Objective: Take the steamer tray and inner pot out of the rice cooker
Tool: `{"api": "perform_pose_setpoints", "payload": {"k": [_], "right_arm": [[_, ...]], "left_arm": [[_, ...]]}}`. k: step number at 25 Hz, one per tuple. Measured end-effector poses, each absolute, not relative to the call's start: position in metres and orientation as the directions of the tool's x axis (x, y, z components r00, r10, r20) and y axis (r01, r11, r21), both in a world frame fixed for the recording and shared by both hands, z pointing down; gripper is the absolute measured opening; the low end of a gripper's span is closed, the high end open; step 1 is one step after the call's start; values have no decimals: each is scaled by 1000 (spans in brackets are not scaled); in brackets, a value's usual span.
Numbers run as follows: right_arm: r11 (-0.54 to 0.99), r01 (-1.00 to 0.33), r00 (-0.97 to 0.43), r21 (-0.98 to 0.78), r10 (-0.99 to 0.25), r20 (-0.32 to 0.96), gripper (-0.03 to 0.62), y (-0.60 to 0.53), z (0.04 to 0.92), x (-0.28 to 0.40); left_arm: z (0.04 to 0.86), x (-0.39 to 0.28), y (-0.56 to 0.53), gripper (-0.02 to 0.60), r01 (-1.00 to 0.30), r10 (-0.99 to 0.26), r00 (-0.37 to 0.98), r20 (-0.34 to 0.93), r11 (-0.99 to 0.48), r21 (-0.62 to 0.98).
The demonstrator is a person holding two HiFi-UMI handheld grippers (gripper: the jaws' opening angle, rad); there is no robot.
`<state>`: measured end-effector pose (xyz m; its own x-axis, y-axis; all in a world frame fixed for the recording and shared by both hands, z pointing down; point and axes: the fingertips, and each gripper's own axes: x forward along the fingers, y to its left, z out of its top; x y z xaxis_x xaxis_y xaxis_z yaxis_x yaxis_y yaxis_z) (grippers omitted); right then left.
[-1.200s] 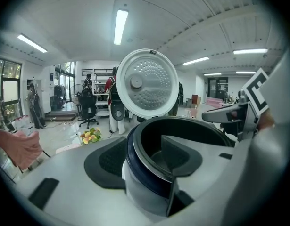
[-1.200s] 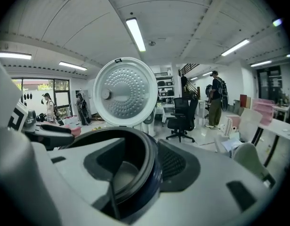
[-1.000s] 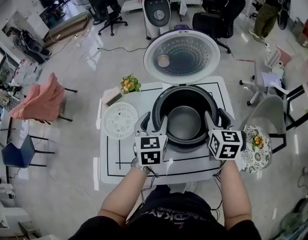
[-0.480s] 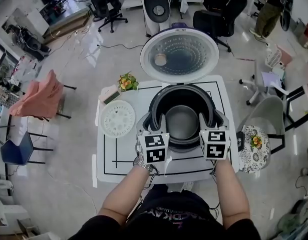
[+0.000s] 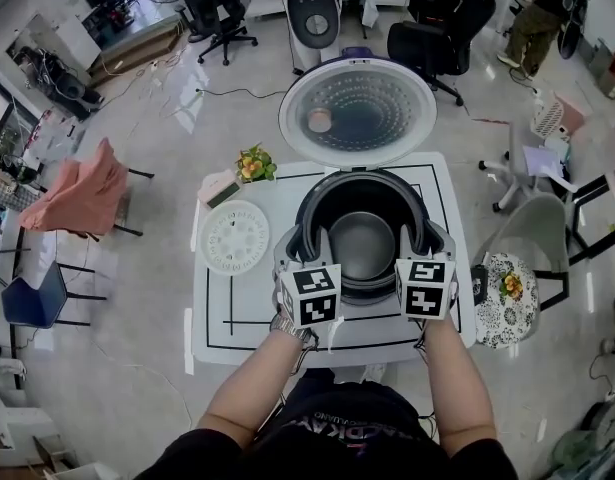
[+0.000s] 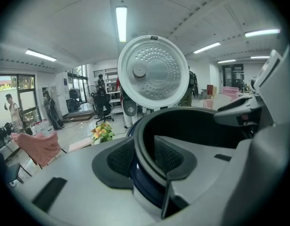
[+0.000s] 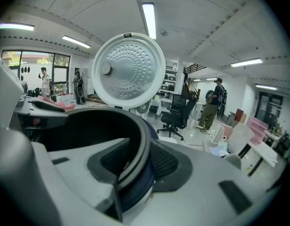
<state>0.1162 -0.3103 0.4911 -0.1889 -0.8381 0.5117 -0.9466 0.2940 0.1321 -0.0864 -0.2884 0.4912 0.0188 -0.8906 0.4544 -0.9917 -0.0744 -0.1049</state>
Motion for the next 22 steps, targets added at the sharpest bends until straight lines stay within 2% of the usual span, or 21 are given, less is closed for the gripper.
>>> {"api": "perform_pose_setpoints", "payload": {"k": [11, 22], "right_arm": [[216, -975, -168, 48, -863, 477, 100, -308, 476, 124], [199, -980, -187, -10, -903, 387, 92, -307, 439, 126]], "left_arm": [[479, -90, -285, 100, -998, -895, -18, 446, -11, -62], [438, -91, -283, 89, -998, -935, -48, 353, 34, -47]]}}
